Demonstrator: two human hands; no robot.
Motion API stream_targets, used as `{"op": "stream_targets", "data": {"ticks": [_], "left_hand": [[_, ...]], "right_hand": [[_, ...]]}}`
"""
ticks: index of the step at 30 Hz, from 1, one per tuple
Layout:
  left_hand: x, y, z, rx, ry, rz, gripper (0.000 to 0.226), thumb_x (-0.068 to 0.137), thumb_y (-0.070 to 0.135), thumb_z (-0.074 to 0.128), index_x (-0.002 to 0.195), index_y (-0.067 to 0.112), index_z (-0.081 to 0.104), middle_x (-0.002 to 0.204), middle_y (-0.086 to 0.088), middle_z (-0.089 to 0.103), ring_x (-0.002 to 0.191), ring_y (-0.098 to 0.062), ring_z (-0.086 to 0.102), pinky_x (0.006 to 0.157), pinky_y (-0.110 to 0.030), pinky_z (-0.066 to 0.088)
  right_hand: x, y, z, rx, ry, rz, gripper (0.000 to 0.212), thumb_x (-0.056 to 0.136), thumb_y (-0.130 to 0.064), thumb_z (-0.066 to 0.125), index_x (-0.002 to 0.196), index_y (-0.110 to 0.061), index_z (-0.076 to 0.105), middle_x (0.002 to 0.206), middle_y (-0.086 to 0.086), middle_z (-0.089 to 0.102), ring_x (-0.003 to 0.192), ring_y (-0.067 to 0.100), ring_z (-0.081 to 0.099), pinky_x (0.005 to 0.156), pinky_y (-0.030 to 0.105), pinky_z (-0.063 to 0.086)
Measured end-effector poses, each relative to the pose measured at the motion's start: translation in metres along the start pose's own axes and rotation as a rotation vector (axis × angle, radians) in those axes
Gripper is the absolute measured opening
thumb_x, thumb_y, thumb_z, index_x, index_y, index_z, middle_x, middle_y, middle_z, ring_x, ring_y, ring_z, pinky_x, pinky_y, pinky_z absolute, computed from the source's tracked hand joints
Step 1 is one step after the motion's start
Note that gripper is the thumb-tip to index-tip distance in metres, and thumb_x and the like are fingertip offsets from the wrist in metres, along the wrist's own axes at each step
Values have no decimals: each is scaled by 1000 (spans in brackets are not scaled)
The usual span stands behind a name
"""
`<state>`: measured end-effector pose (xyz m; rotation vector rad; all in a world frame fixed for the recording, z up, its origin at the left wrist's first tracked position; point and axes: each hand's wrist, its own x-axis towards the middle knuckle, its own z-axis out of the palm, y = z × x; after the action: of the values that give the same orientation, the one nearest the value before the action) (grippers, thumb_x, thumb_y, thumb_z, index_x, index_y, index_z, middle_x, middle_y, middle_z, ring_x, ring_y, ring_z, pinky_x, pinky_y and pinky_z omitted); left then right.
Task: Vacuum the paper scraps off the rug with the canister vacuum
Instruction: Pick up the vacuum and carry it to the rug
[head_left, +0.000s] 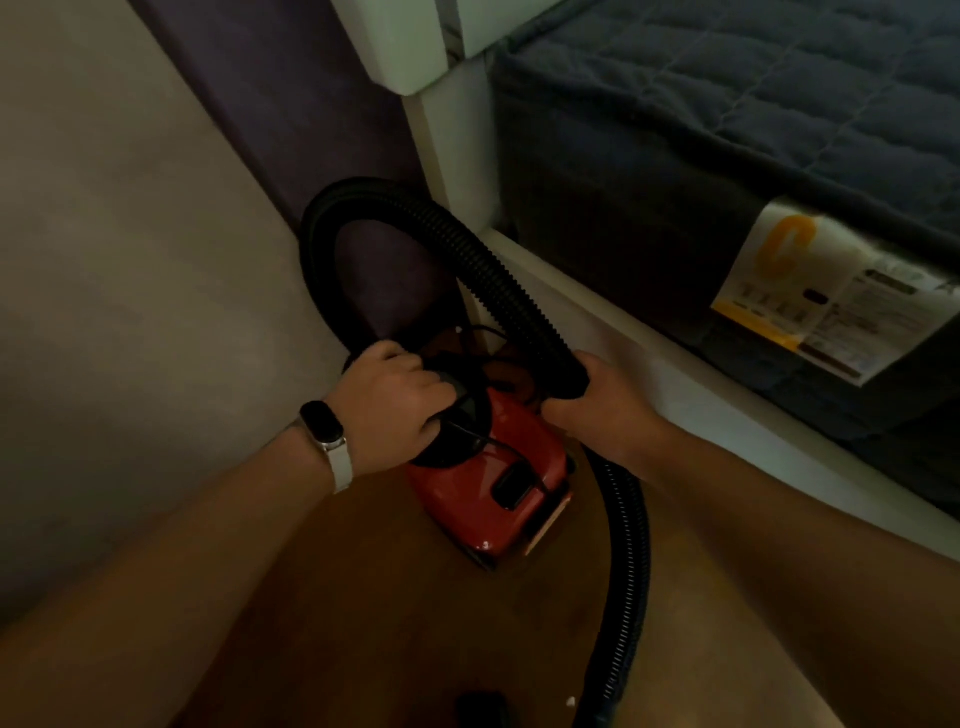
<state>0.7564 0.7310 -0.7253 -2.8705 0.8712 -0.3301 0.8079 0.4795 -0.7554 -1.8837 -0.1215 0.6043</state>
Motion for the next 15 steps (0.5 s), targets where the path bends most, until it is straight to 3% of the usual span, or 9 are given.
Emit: {"op": "stream_targets", "data": {"ticks": [3,5,8,10,12,15], "left_hand": [[5,8,-2,-98,125,73,16,82,22,56,76,14,69,72,-1,63,71,-22,61,90,-37,41],[15,15,1,-191,154,98,14,82,19,59,78,11,70,79,-5,65,74,-24,62,89,-40,44],[35,13,8,-285,95,55,17,83,21,58,81,9,70,81,-8,66,74,-27,62,80,-40,50],[47,4,13,-330,16,-7,21,83,25,55,79,10,69,78,-6,66,73,-26,61,79,-35,49],[59,-9,24,-367,-63,-69,21,82,26,56,76,10,69,77,-5,66,73,-25,61,78,-32,46],[78,-25,45,-421,-180,-165,21,88,31,61,84,12,70,89,-3,67,82,-21,61,78,-36,51]], "right_hand": [[-1,-3,-1,65,-49,5,46,76,-10,74,114,-31,59,87,0,67,74,17,66,70,39,58],[-2,-5,-1,89,-104,17,49,76,-8,74,119,-27,61,86,0,68,71,14,66,68,36,57],[-4,-5,-2,90,-81,20,38,75,-9,74,109,-23,63,83,1,67,69,16,64,69,39,55],[-4,-6,-7,78,-22,22,30,79,-8,72,102,-24,60,82,2,64,67,15,62,63,34,52],[-6,-8,-12,55,0,25,32,83,-9,71,107,-26,58,83,1,64,64,11,61,55,24,49],[-6,-6,-17,-7,0,16,31,85,-12,71,112,-22,59,86,6,65,63,11,59,50,22,46]]}}
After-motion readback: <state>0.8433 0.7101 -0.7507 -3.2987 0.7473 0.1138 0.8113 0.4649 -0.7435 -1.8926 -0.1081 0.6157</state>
